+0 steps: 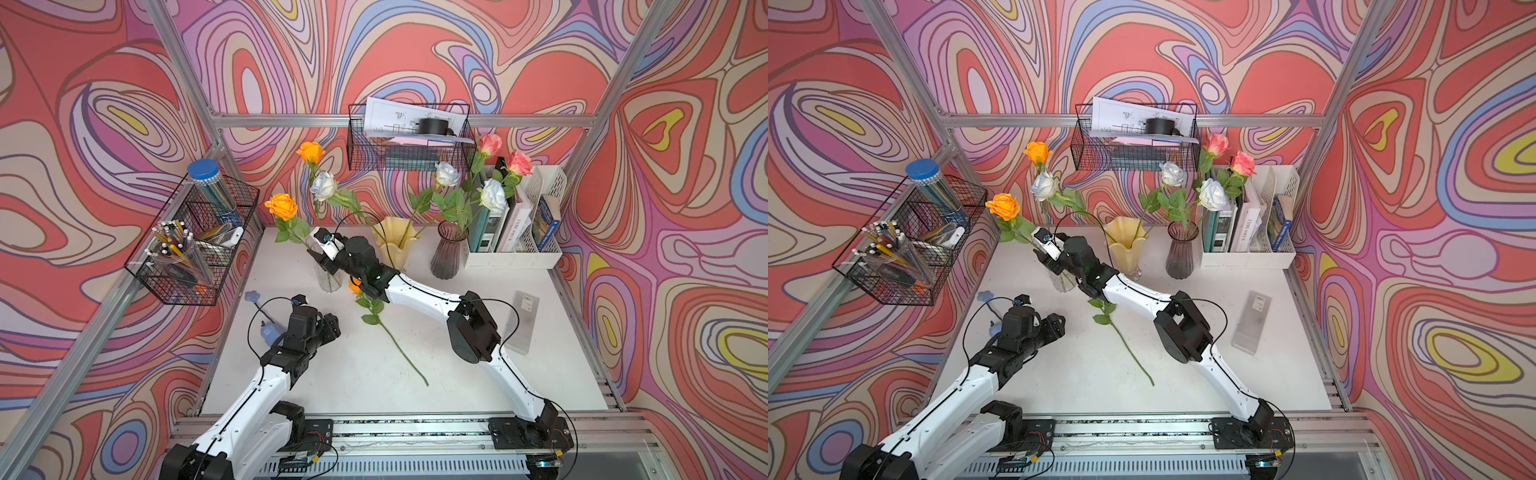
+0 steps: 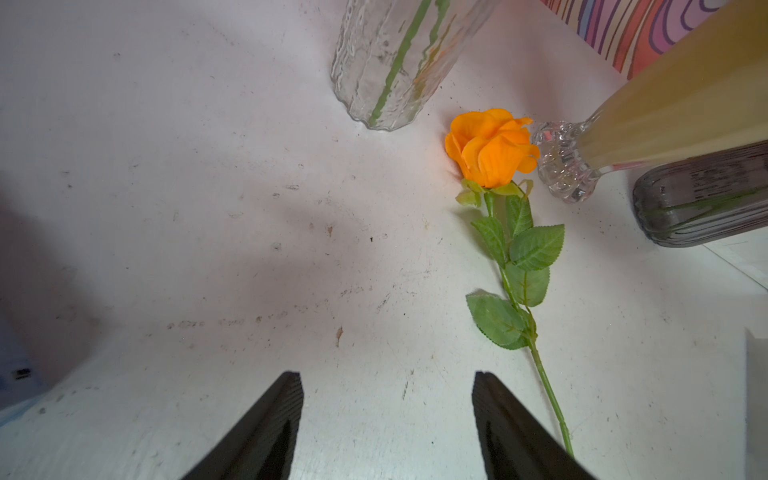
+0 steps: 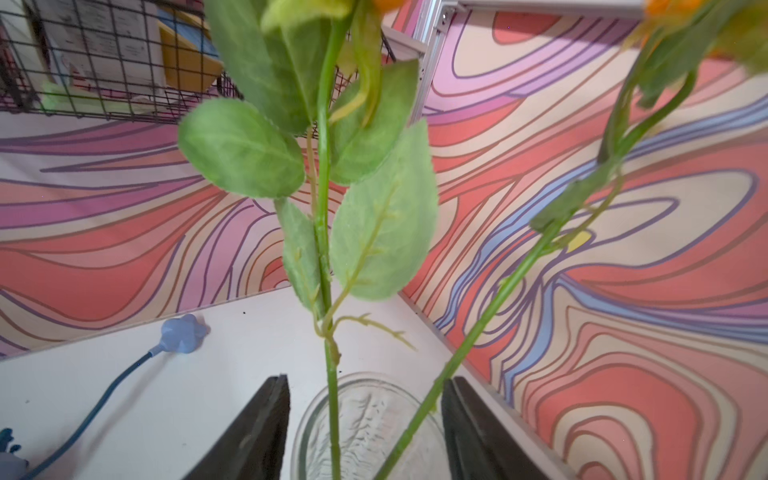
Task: Arrange the flowers in different vases according to their colors
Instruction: Insert the flower into the vase, then pick up the flower at the center of the board.
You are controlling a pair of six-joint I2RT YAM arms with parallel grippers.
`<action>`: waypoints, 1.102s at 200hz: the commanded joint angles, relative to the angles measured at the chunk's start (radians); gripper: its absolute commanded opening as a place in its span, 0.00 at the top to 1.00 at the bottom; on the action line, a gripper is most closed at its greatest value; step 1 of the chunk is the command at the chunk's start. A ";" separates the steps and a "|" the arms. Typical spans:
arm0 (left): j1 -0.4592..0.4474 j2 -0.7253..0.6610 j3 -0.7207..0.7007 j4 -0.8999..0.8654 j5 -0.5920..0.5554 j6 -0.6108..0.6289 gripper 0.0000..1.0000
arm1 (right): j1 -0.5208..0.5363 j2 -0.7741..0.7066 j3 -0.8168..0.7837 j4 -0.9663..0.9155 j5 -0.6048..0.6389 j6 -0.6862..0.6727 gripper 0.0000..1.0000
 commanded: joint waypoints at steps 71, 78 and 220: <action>-0.012 -0.024 -0.014 0.021 0.031 0.044 0.30 | 0.012 -0.505 -0.464 -0.148 -0.083 0.116 0.38; -0.014 -0.026 -0.012 0.016 0.028 0.046 0.30 | 0.012 -0.538 -0.511 -0.185 -0.095 0.141 0.39; -0.043 -0.063 -0.005 -0.059 0.002 0.041 0.31 | 0.056 -0.614 -0.799 -0.801 0.020 0.382 0.52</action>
